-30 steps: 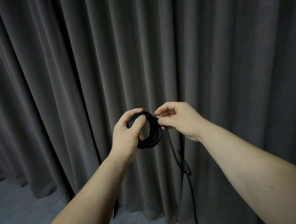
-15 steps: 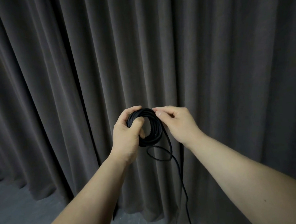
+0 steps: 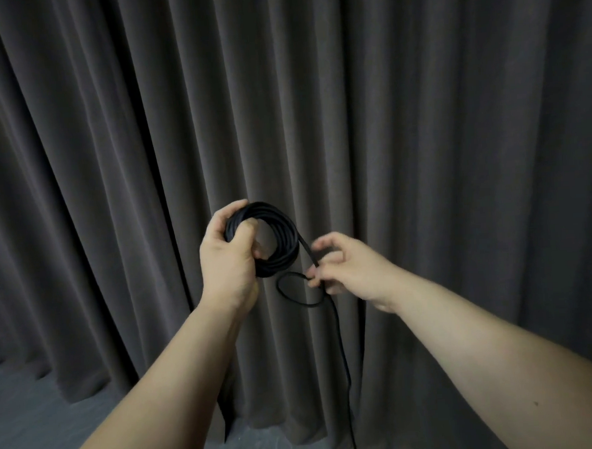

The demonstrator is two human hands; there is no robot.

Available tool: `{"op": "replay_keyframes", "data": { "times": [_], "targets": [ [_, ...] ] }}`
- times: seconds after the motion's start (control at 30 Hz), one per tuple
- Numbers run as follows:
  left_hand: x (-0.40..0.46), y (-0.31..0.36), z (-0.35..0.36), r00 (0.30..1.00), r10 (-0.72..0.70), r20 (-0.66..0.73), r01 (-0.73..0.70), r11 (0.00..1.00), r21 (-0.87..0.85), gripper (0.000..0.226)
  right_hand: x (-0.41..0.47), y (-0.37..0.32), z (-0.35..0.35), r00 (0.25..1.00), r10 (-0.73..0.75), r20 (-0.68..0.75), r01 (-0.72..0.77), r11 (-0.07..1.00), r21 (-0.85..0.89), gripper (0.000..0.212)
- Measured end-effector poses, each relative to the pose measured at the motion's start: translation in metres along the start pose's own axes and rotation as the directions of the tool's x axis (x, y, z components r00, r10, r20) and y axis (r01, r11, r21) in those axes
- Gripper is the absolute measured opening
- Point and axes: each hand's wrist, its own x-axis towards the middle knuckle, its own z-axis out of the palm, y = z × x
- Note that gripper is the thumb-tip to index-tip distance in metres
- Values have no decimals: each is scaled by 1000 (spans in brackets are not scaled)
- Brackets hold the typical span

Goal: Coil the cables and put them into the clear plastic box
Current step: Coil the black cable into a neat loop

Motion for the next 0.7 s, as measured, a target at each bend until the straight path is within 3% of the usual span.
{"op": "replay_keyframes", "data": {
  "times": [0.17,0.33,0.47,0.6,0.7],
  "targets": [
    [2,1,-2,999,30,-37,-29,998,48,28,3,3,-2,997,-1,-72,-10,989,-148,16],
    [6,1,-8,997,64,-50,-61,996,68,26,2,1,-1,990,-28,-139,34,999,37,11],
    [6,0,-15,997,69,-41,-63,989,136,24,7,1,-3,976,-11,-217,9,1000,-12,19],
    [7,1,-21,994,86,-64,-73,979,189,22,7,-4,-4,975,72,-210,-52,994,97,16],
    [7,0,-22,993,96,-73,-79,975,208,22,9,-10,-2,944,-26,-328,70,990,122,21]
  ]
}}
